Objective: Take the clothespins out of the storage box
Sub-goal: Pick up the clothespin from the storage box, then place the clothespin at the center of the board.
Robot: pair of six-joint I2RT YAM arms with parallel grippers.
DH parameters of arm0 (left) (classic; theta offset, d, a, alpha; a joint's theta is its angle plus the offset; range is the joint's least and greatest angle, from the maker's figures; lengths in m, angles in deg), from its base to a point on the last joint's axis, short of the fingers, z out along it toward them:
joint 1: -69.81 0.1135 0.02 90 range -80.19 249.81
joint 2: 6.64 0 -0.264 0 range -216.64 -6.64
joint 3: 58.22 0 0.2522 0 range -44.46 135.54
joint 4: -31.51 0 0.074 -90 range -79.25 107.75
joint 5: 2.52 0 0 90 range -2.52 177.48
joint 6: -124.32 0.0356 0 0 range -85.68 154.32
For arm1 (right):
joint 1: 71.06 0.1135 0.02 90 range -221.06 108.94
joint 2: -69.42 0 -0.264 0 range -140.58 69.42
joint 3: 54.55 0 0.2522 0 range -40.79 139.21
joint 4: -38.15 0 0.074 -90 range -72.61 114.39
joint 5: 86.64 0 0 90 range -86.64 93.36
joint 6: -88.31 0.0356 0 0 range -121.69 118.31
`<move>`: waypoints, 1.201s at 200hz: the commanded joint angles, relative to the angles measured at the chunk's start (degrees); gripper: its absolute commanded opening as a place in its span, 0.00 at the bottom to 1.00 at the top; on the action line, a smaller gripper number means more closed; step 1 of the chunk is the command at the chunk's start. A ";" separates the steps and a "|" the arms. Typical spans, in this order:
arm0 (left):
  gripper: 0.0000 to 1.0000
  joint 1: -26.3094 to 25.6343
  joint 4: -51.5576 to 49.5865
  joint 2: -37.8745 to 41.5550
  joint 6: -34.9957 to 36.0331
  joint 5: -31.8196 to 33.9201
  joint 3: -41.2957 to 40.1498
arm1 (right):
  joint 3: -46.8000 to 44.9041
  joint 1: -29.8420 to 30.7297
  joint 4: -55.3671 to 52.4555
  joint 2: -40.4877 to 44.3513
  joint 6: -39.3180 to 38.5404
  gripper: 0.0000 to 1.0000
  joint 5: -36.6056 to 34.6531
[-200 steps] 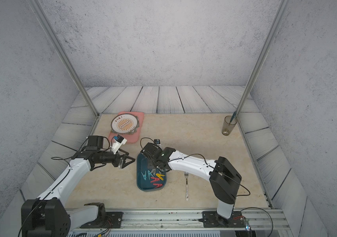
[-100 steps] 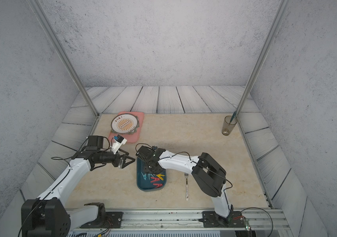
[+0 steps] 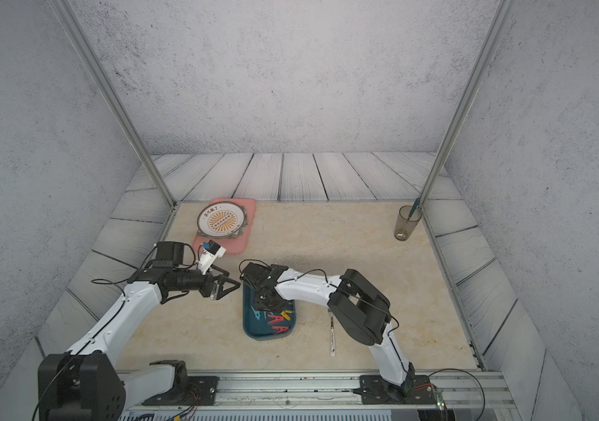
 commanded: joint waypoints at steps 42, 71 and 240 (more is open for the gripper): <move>0.93 -0.16 0.12 0.75 0.22 0.44 -0.56 | 0.19 0.15 -1.31 -0.39 0.86 0.20 -2.36; 0.93 -0.11 0.17 0.75 0.22 0.44 -0.55 | -1.43 0.15 -0.26 2.29 0.76 0.10 -3.57; 0.93 -0.17 -0.13 1.28 0.53 -0.09 -0.67 | -7.96 -9.58 -9.19 19.75 -23.52 0.06 -19.81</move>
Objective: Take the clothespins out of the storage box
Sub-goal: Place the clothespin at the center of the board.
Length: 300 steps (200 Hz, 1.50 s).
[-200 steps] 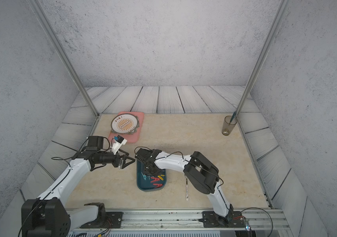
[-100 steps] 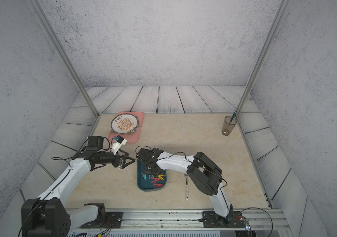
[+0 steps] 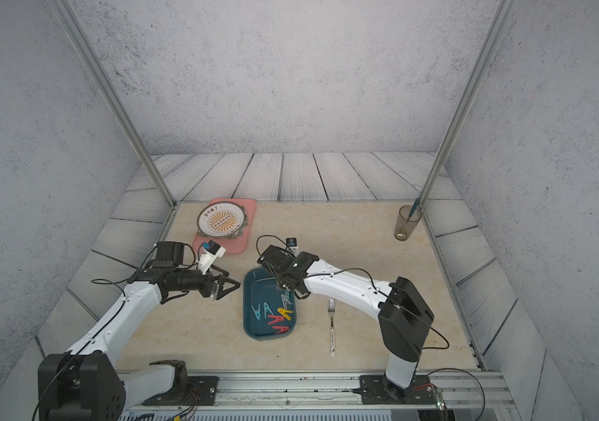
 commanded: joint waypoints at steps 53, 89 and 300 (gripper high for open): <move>0.93 -0.16 -0.48 1.42 0.81 -0.59 -0.53 | -7.81 -12.33 2.12 -1.07 -11.73 0.07 10.57; 0.93 -0.09 -0.49 1.30 0.90 -0.59 -0.49 | -9.67 -15.21 4.49 -3.41 -13.41 0.07 15.14; 0.93 -0.16 -0.18 0.84 0.63 -0.49 -0.44 | -6.80 -11.40 1.38 3.93 -11.84 0.32 16.17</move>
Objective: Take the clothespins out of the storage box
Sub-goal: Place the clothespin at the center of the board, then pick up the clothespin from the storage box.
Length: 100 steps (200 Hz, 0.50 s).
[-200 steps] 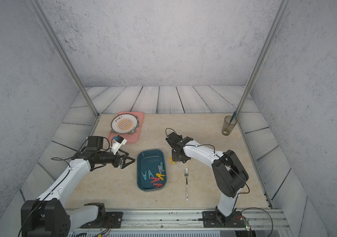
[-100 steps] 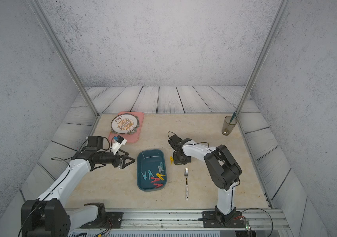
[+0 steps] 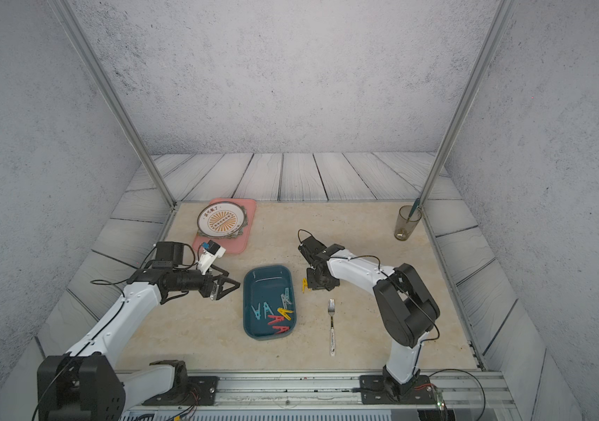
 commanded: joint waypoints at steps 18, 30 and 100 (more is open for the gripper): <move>0.93 -0.12 -0.09 0.42 0.49 -0.39 -0.53 | 5.47 6.45 -2.90 4.38 -0.14 0.33 0.14; 0.93 -0.12 -0.09 0.49 0.49 -0.38 -0.57 | 7.10 8.62 -3.29 3.89 -0.50 0.33 0.43; 0.93 -0.14 -0.01 0.57 0.38 -0.13 -0.61 | 15.26 17.36 -8.38 -3.88 -0.29 0.33 0.26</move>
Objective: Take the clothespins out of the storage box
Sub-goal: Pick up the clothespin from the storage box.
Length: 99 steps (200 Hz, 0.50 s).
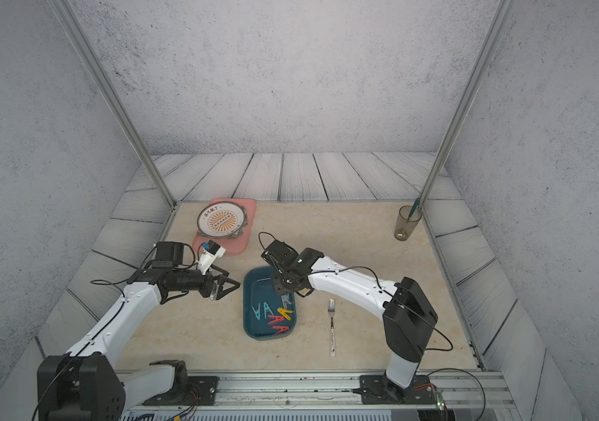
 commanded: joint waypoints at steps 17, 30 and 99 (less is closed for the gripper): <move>0.93 -0.16 -0.03 0.58 0.42 -0.15 -0.60 | 3.88 2.97 -5.72 -6.81 0.12 0.33 -0.42; 0.93 -0.09 0.05 0.58 0.36 -0.15 -0.65 | 5.52 3.94 -6.95 -8.96 0.55 0.33 -0.58; 0.93 -0.13 0.15 0.58 0.29 -0.15 -0.77 | 12.32 6.84 -15.06 -17.55 10.75 0.29 -11.34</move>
